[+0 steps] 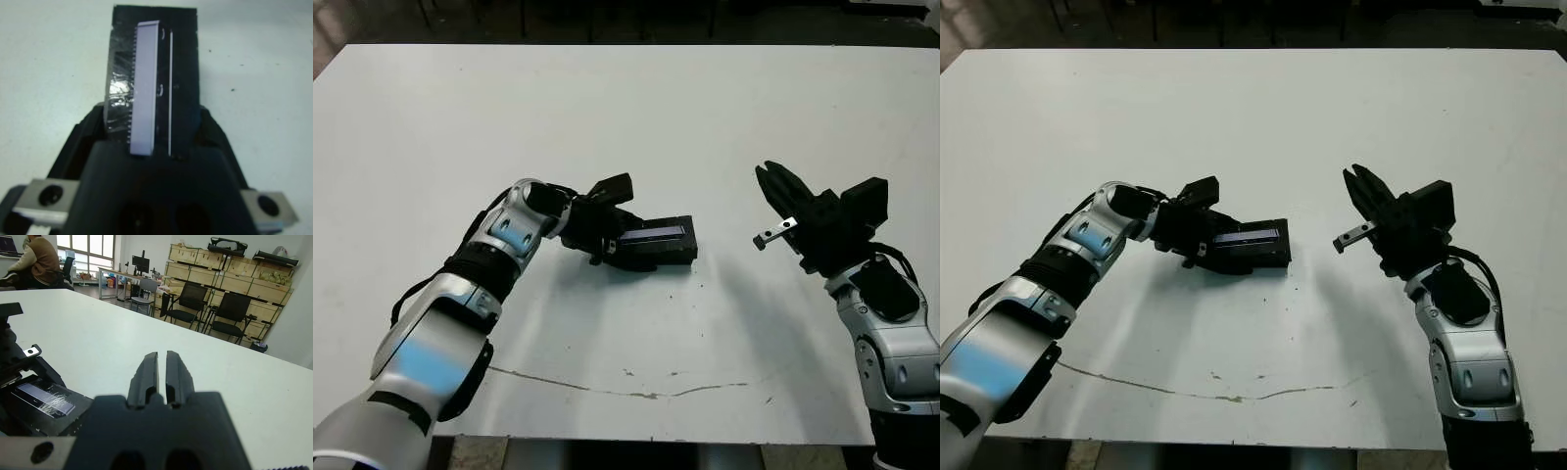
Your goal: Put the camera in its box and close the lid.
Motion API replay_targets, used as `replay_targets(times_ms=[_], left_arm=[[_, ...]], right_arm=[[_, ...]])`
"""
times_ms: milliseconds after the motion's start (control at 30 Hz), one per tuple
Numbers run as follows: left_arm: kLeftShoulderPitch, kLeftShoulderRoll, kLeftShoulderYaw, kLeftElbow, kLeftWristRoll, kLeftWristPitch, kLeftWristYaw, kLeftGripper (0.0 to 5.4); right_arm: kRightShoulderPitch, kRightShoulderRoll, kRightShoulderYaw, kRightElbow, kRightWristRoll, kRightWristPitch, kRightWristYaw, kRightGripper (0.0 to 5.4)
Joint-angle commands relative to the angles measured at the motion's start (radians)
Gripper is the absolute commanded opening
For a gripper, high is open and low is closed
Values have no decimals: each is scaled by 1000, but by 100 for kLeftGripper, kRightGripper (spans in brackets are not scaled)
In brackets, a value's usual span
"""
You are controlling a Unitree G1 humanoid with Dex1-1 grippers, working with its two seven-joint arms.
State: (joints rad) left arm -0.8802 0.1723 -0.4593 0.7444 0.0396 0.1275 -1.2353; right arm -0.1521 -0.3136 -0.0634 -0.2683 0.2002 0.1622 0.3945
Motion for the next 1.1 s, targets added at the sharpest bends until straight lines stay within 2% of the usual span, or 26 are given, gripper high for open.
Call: replay_targets(times_ms=[33, 167, 267, 567, 700, 867, 1100], left_arm=[[55, -57, -120, -66, 93, 66, 3, 280], [45, -46, -147, -120, 108, 161, -19, 280], [33, -39, -174, -123, 127, 180, -26, 280], [35, -23, -186, -70, 139, 97, -38, 280], [44, 6, -190, -56, 146, 67, -58, 351], [67, 49, -182, -21, 155, -68, -40, 438], [112, 117, -125, 36, 125, -98, -23, 534]], right_arm=[[19, -7, 2, 10, -3, 5, 3, 0], [17, -5, 6, 3, -6, 19, -3, 0], [16, -6, 11, -6, -13, 31, -11, 0], [10, -6, 6, 2, 2, 30, 1, 0], [11, -11, 5, -3, 0, 35, 0, 0], [10, -8, 5, 3, 0, 24, 2, 0], [12, -6, -1, 11, 9, 13, 11, 0]])
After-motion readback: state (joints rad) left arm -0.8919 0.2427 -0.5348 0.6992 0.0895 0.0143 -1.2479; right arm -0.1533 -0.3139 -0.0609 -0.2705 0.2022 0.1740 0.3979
